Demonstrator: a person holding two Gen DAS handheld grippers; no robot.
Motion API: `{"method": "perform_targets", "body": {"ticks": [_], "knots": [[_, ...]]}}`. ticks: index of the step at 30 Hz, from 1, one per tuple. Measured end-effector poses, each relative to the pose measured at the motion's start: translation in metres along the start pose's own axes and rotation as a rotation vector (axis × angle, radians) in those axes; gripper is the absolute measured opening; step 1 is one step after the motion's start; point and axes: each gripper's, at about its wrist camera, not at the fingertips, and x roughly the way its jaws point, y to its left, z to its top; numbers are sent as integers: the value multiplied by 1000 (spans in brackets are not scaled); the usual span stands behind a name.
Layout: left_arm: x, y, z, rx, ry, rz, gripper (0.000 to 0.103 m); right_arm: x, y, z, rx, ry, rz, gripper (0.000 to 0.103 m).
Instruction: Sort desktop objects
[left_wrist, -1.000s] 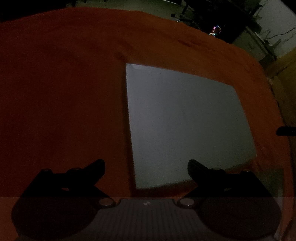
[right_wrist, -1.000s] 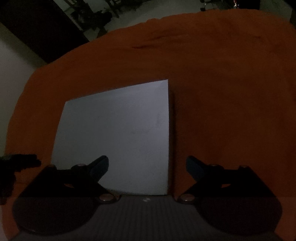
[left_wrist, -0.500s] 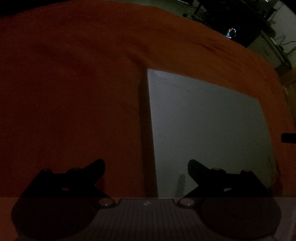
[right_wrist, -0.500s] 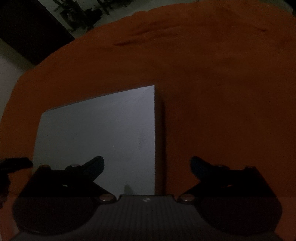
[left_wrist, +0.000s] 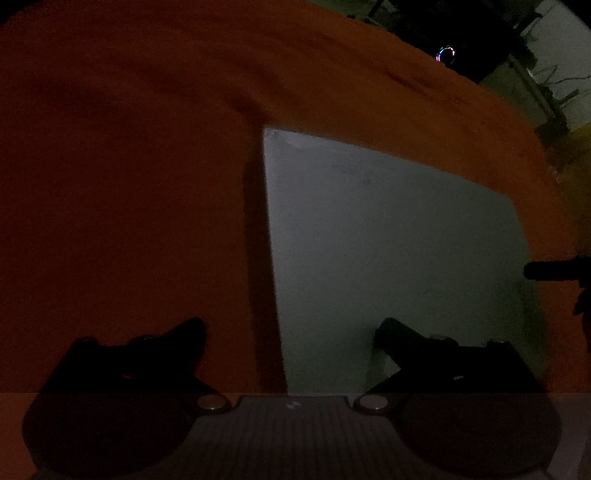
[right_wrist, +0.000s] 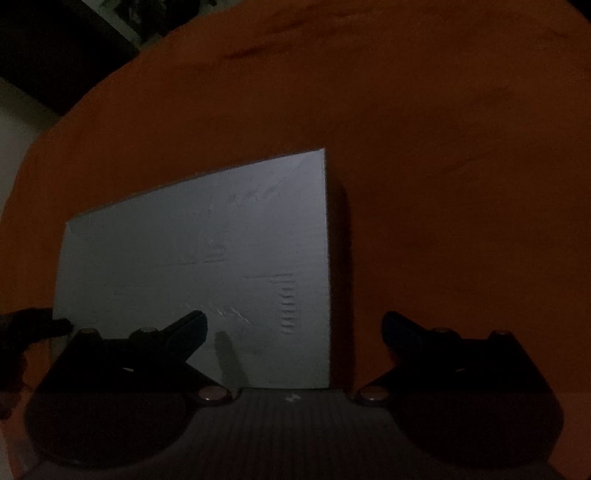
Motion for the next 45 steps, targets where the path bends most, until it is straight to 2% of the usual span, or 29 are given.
{"method": "perform_targets", "body": {"ticks": [6, 10, 18, 23, 28, 32, 37, 40, 45], "knots": [[11, 8, 7, -20, 40, -66, 103, 13, -1, -3, 4, 90, 74, 103], [23, 4, 16, -3, 80, -91, 103, 13, 4, -4, -28, 95, 34, 103], [26, 1, 24, -24, 80, -80, 103, 3, 4, -5, -14, 94, 19, 103], [13, 1, 11, -28, 73, -80, 103, -5, 8, -9, -21, 86, 19, 103], [6, 0, 7, -43, 61, -86, 103, -23, 4, -2, -3, 42, 55, 103], [4, -2, 8, -43, 51, -86, 103, -33, 2, 1, 1, 13, 50, 103], [16, 2, 8, -71, 64, -78, 103, -20, -6, -4, -7, 33, 32, 103], [20, -2, 8, -40, 71, -62, 103, -9, -10, -9, -13, 59, 5, 103], [16, -8, 9, -38, 70, -64, 103, -10, -11, -9, -12, 47, 3, 103]]}}
